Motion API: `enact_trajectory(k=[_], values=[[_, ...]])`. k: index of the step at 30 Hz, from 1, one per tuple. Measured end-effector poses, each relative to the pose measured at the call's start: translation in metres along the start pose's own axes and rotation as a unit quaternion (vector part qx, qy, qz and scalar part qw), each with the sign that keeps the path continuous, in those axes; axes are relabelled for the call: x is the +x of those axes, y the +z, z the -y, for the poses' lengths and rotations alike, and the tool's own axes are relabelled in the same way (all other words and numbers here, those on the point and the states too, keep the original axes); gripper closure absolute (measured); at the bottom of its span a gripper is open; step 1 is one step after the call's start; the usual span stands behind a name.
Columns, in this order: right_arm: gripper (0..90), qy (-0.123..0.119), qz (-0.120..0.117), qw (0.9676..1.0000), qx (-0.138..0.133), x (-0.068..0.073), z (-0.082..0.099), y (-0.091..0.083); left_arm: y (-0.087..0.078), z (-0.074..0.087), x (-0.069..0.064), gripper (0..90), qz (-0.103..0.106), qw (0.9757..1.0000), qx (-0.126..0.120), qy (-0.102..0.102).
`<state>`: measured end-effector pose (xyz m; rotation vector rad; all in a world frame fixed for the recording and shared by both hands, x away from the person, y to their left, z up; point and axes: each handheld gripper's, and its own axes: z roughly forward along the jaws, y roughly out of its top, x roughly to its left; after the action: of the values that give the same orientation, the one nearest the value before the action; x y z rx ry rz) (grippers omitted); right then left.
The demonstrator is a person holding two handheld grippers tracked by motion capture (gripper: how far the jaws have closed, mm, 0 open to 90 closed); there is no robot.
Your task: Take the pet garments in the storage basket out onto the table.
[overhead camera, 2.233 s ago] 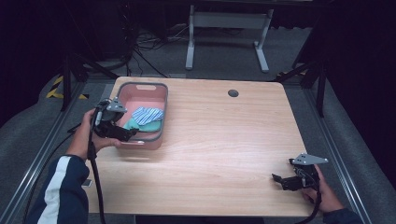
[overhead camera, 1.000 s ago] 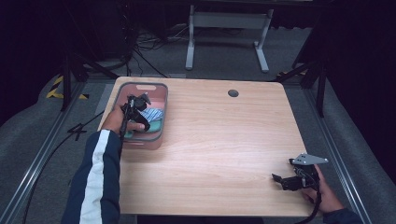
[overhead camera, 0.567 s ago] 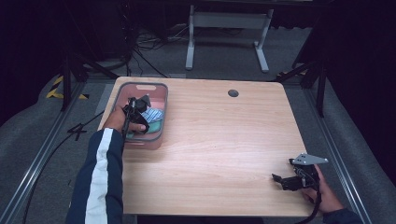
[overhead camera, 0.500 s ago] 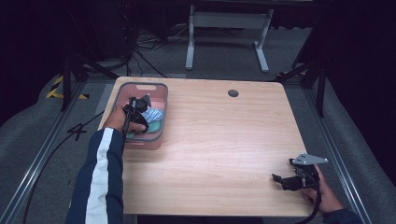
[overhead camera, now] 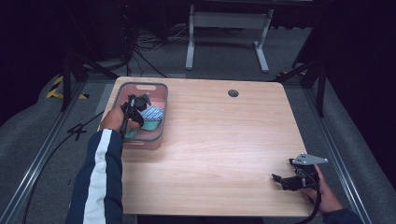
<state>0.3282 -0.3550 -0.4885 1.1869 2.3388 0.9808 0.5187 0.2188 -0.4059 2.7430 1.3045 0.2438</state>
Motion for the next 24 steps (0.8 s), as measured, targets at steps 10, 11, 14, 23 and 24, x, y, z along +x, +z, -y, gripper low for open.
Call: enact_trajectory(k=[10,11,14,23,24], values=[[0.2,0.000,0.000,1.0000,0.000,0.000,0.000,0.000,-0.034,0.019,0.000,74.1,-0.003,0.9958,-0.092,-0.006],[0.3,0.000,0.000,1.0000,0.000,0.000,0.000,0.000,-0.037,0.022,-0.001,74.2,-0.009,0.9948,-0.101,-0.007],[0.2,0.000,0.000,1.0000,0.000,0.000,0.000,0.000,-0.046,0.030,-0.001,74.4,-0.010,0.9914,-0.129,-0.016],[0.2,0.000,0.000,1.0000,0.000,0.000,0.000,0.000,-0.064,0.047,-0.001,74.8,-0.012,0.9828,-0.184,-0.019],[0.2,0.000,0.000,1.0000,0.000,0.000,0.000,0.000,-0.066,0.049,-0.001,75.0,-0.015,0.9815,-0.190,-0.021]])
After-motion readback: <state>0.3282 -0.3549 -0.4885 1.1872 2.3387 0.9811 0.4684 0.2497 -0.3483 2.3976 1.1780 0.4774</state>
